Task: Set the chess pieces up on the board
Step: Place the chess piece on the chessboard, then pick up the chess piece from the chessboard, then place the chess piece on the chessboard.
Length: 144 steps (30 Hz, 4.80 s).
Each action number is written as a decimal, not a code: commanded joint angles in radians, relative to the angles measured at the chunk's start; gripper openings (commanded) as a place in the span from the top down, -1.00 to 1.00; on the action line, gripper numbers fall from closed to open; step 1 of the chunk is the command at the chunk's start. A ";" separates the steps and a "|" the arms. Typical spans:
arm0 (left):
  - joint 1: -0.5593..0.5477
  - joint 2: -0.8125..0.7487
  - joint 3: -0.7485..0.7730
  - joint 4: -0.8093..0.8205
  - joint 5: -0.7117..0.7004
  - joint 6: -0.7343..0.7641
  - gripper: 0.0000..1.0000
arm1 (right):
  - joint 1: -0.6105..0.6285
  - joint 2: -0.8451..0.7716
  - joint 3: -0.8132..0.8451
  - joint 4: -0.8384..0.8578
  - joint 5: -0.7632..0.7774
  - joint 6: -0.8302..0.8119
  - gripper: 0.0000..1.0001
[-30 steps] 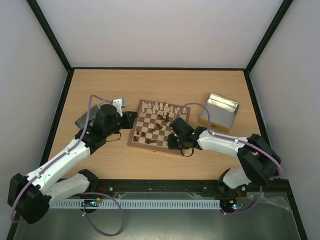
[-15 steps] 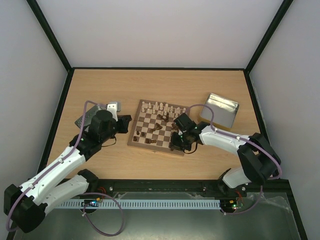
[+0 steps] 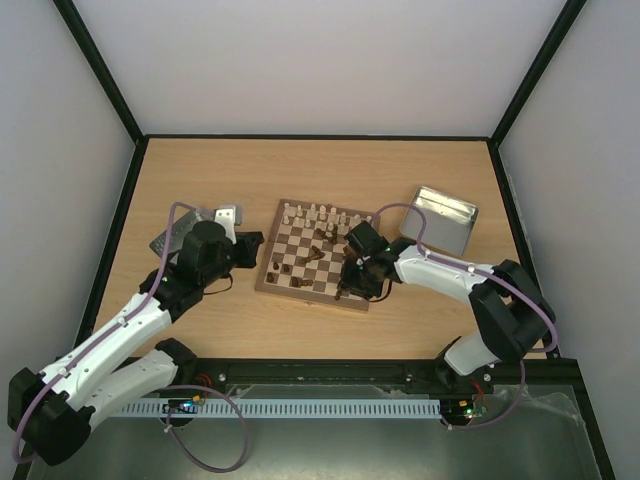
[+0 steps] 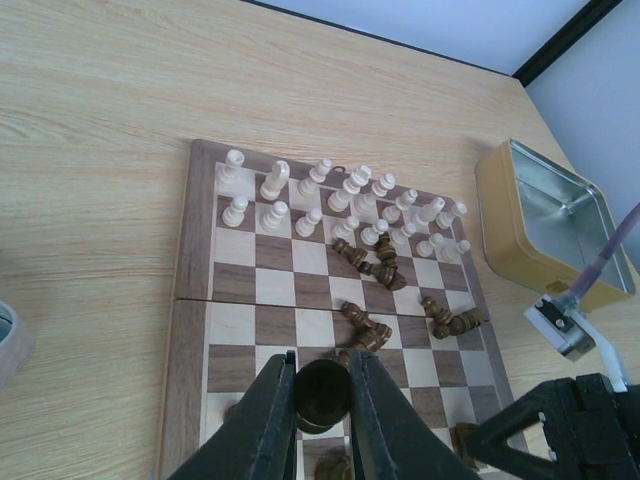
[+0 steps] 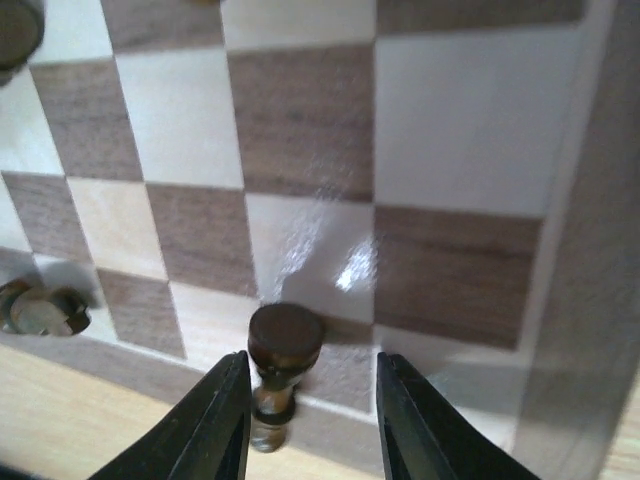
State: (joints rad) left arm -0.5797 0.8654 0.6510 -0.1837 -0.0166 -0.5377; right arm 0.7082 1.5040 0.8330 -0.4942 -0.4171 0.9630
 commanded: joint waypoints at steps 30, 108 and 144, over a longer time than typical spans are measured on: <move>-0.234 0.188 0.030 0.089 0.244 0.074 0.74 | 0.017 -0.090 -0.117 0.132 0.260 -0.083 0.46; -0.455 0.270 -0.042 0.311 -0.171 -0.008 0.74 | 0.024 -0.279 -0.062 0.131 0.642 0.109 0.91; -0.689 0.934 0.236 0.494 -0.373 0.111 0.73 | -0.047 -0.575 -0.129 -0.003 0.779 0.201 0.85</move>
State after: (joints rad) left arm -1.2587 1.7756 0.8597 0.2920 -0.3489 -0.4313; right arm 0.6666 0.9386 0.7185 -0.4709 0.3172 1.1522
